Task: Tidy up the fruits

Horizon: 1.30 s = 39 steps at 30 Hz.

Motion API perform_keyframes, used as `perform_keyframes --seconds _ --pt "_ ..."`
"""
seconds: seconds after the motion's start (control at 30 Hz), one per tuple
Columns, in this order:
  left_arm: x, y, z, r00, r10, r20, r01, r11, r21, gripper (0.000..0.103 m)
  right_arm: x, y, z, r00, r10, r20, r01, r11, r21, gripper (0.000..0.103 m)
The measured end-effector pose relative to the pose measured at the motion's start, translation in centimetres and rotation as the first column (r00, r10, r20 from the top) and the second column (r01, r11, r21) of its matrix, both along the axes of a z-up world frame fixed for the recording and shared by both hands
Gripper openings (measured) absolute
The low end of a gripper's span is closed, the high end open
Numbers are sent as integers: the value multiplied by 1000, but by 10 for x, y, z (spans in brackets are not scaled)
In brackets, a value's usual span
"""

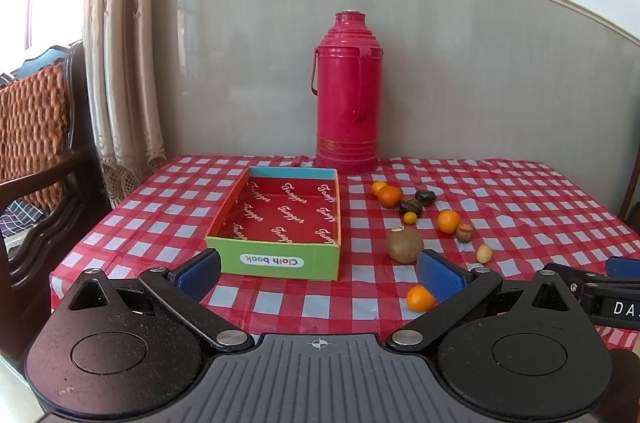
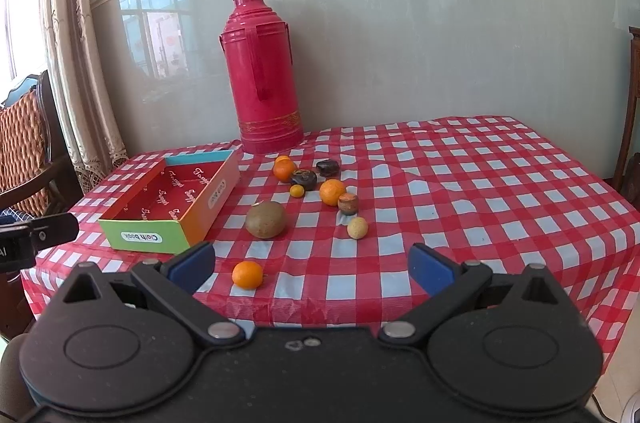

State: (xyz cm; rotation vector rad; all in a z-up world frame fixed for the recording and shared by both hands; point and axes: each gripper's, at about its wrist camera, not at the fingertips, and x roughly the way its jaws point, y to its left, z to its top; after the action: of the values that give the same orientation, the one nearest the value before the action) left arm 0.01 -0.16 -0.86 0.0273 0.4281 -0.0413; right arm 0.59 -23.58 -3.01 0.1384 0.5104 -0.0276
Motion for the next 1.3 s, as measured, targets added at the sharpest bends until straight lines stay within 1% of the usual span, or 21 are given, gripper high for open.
perform_keyframes --seconds 0.7,0.97,1.17,1.3 --pt "5 -7 -9 999 -33 -8 33 999 27 103 2 -5 -6 1000 -29 -2 29 999 17 97" --pt "11 -18 -17 998 -66 -2 66 995 81 103 5 -12 -14 999 -47 0 47 998 28 97" --pt "25 -32 -29 996 -86 -31 89 990 114 103 9 -25 -21 997 -76 5 75 996 38 97" --pt "33 -47 -39 990 -132 -55 139 976 170 103 13 -36 -29 995 -103 18 102 994 40 97"
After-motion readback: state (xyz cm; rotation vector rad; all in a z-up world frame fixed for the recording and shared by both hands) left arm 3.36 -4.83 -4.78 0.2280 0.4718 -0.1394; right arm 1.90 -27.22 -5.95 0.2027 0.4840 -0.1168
